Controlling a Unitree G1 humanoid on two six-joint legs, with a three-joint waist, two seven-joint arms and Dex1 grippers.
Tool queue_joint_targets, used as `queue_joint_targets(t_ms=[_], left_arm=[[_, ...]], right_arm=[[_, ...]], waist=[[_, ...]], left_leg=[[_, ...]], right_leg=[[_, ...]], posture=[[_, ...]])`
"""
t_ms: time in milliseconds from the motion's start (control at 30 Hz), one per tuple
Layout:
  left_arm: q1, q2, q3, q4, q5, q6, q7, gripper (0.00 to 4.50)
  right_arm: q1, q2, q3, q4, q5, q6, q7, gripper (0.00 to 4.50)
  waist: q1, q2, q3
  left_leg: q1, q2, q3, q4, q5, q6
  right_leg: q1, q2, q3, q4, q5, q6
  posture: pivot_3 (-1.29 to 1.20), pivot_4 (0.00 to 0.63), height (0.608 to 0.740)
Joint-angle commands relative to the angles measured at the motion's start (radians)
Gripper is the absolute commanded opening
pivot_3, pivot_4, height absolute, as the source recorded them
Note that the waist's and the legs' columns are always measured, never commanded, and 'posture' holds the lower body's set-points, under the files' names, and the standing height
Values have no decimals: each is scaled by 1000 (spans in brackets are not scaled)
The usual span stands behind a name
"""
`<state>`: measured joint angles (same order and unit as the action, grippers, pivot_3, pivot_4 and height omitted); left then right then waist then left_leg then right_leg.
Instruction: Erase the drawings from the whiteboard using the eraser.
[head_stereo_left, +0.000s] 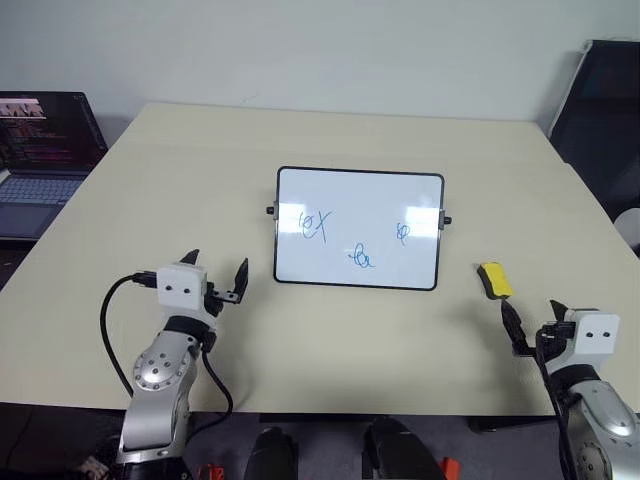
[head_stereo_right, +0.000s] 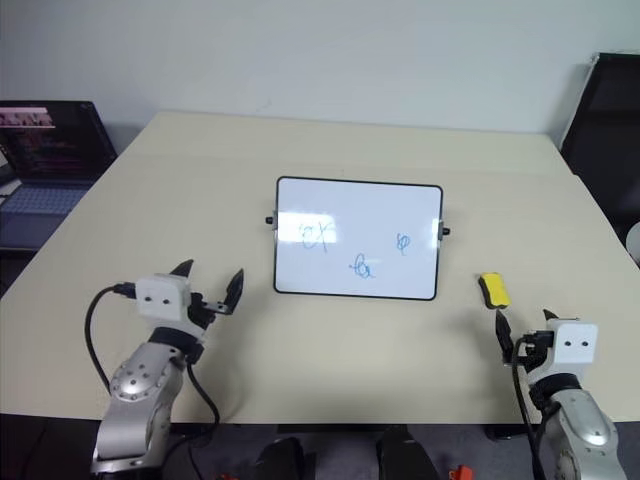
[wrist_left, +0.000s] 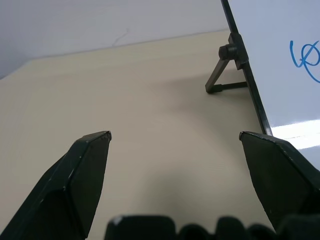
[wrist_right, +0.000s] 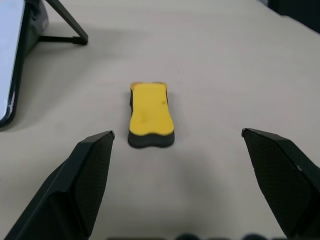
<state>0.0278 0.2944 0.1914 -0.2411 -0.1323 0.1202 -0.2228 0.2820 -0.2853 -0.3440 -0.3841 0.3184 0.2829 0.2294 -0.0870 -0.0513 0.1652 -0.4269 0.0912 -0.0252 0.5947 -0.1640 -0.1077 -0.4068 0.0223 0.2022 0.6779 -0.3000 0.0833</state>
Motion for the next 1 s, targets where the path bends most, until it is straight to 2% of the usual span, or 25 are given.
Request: queue_joint_targets(t_ms=[33, 300, 400, 533, 700, 900, 1000], left_arm=[[-19, -4, 4, -43, -3, -1, 13, 4500], [-22, 24, 28, -100, -25, 52, -4, 4500], [-23, 90, 62, -101, -50, 33, -74, 4500], [-68, 216, 68, -88, -138, -30, -273, 4500], [-260, 328, 21, -38, -287, 55, -493, 4500], [-475, 389, -58, -27, -441, 244, -673, 4500], [-552, 401, -110, -32, -497, 320, -758, 4500]], right_arm=[[-30, -12, -27, -37, 14, 60, -34, 4464], [-57, -44, -23, -68, 1, 72, -21, 4464], [-91, -59, 20, -88, -1, 79, 2, 4464], [-139, -62, 50, -124, 25, 132, 2, 4464], [-208, -92, 47, -231, 57, 387, -77, 4464], [-345, -45, -9, -298, 184, 719, -177, 4464], [-401, -74, -43, -263, 198, 787, -179, 4464]], waist=[[-1, 0, 0], [0, 0, 0], [-4, 1, 0], [-4, 1, 1], [5, 2, 2], [-2, 3, 2], [-3, 5, 4]], left_leg=[[0, 0, 0, 0, 0, 0], [0, -1, 0, -1, 0, 0], [0, -1, 0, -1, 0, 0], [1, -1, 0, -1, 0, 0], [0, -7, -1, -1, 1, 1], [-4, -8, -2, -1, 1, 2], [-5, -8, -3, -2, 1, 2]], right_leg=[[0, 0, 0, 0, 0, 0], [0, -1, 0, 0, -1, 1], [0, -1, 0, 0, -1, 1], [0, 0, 0, 1, -1, 1], [-2, -7, -1, -1, -2, 3], [0, -8, -2, -1, -3, 5], [-1, -7, -2, 0, -4, 7]], posture=[[0, 150, 740], [0, 150, 740], [0, 150, 740], [0, 150, 740], [0, 150, 740], [0, 150, 740], [0, 150, 740]])
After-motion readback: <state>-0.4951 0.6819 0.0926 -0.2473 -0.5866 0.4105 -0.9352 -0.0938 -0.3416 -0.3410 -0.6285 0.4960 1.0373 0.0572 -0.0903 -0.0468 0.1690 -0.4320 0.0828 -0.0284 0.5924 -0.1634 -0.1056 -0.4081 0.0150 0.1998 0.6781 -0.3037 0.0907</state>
